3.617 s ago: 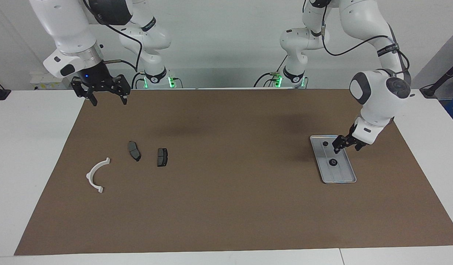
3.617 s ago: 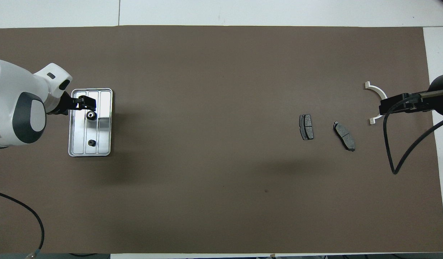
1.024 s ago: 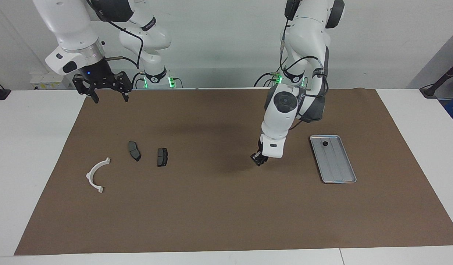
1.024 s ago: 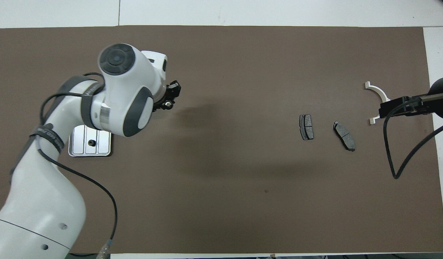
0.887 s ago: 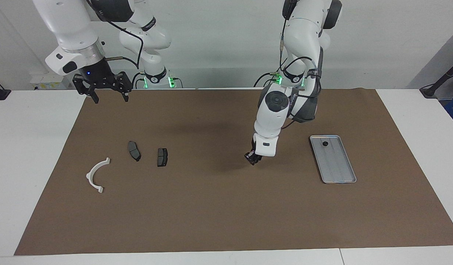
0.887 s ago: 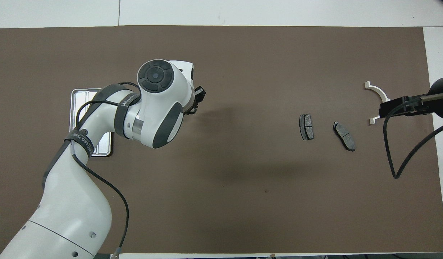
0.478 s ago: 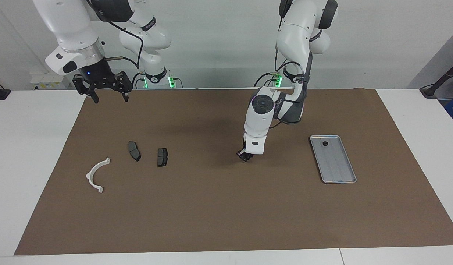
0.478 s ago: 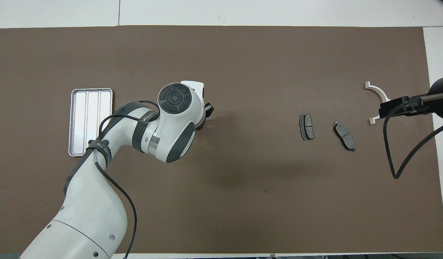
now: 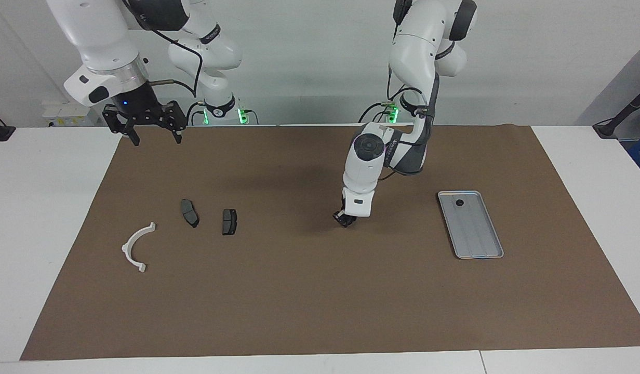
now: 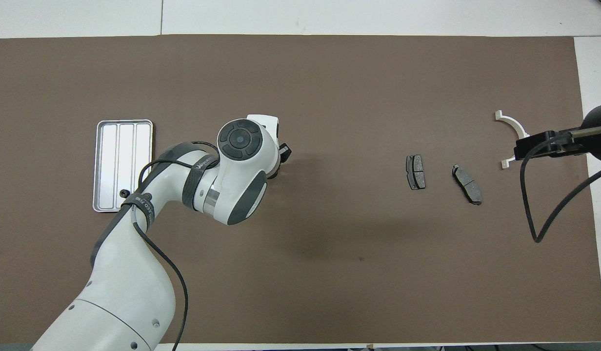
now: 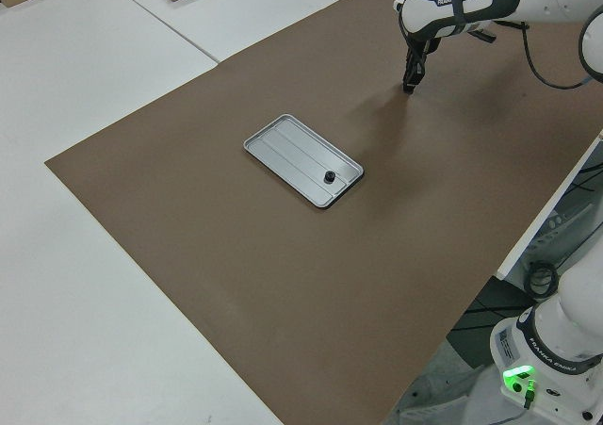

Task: Place bearing gear from tray to pile
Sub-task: 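Carry the bearing with the left gripper to the table middle and release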

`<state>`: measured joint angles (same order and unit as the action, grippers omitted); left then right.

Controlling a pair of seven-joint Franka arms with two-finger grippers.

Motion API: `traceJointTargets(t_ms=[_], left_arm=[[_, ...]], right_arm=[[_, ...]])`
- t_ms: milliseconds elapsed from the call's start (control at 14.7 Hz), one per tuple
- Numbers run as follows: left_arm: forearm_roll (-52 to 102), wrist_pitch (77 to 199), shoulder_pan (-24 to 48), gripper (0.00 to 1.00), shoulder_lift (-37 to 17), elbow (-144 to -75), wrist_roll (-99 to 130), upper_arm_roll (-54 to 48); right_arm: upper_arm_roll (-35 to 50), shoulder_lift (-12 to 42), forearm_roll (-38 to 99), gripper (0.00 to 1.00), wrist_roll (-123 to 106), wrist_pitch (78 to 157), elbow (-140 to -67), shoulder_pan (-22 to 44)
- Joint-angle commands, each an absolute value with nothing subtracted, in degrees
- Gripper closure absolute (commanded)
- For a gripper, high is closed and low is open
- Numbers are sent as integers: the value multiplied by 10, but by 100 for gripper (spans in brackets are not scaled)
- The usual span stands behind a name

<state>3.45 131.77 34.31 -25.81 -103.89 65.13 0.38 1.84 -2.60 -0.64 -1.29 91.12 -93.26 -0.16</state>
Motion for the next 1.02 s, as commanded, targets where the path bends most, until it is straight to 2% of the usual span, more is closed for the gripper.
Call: traceJointTargets(t_ms=[0, 68, 205, 273, 478, 546, 751, 955], left_arm=[[33, 1308, 359, 16, -234, -1065, 665, 18], [26, 1285, 357, 0, -233, -1057, 664, 18], [14, 1275, 349, 0, -222, -1056, 650, 18], [14, 1270, 338, 0, -201, -1069, 619, 19], [14, 1244, 246, 0, -89, -1164, 452, 18], [14, 1238, 209, 0, -69, -1187, 373, 18], [14, 1222, 109, 0, -65, -1193, 156, 18], [14, 1228, 56, 0, -65, -1199, 43, 18]], right_arm=[[20, -40, -1, 0, -27, 911, -947, -4], [20, -40, -1, 0, -27, 911, -947, -5], [20, -40, -1, 0, -26, 911, -947, -5], [20, -40, 0, 0, -25, 911, -947, -5], [20, -40, 0, 0, -25, 908, -947, -5], [20, -41, 0, 0, -25, 908, -947, -4], [26, -41, 0, 0, -16, 906, -948, 13], [27, -41, 1, 0, 102, 908, -950, 62]])
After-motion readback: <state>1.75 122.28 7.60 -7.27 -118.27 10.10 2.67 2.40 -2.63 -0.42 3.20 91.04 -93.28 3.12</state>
